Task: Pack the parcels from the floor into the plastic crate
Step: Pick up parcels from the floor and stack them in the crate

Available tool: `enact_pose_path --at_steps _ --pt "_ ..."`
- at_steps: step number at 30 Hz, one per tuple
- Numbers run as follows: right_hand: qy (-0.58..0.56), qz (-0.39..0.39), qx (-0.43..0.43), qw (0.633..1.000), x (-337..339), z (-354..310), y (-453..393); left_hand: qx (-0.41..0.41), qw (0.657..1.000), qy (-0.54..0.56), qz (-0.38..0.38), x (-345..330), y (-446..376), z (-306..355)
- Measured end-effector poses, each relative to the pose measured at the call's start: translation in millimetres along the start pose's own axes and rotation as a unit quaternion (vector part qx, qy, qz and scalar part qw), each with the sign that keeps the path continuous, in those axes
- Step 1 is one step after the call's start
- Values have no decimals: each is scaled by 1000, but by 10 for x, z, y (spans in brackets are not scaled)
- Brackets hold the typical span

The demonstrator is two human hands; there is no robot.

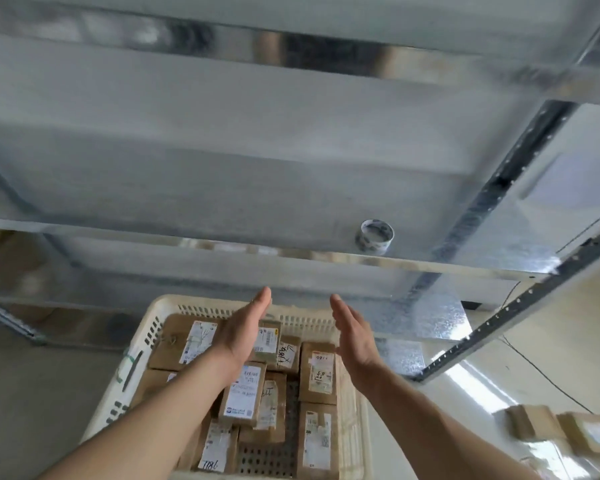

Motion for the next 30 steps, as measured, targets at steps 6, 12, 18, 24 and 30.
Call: enact_pose_path --at_steps 6,12,18,24,30 --pt "5 78 33 996 302 -256 394 -44 997 -27 -62 -173 260 218" --pt "15 130 62 989 547 -470 982 -71 989 -61 -118 -488 527 292" --pt "35 176 87 980 986 -507 1485 -74 976 -82 -186 -1103 881 258" --pt "18 230 75 970 1464 -347 2042 -96 963 -109 -228 -1734 1198 79" --pt "7 300 51 953 2263 -79 2685 -86 952 -137 -259 -2540 1550 -142"
Point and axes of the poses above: each hand's wrist, its own y-axis away from the middle knuckle, its own x-axis out of the back of the hand, z = x × y, the point moved 10 cm from there along -y, towards the middle knuckle, and after that the axes turned 10 degrees about x, right-handed, at the moved point
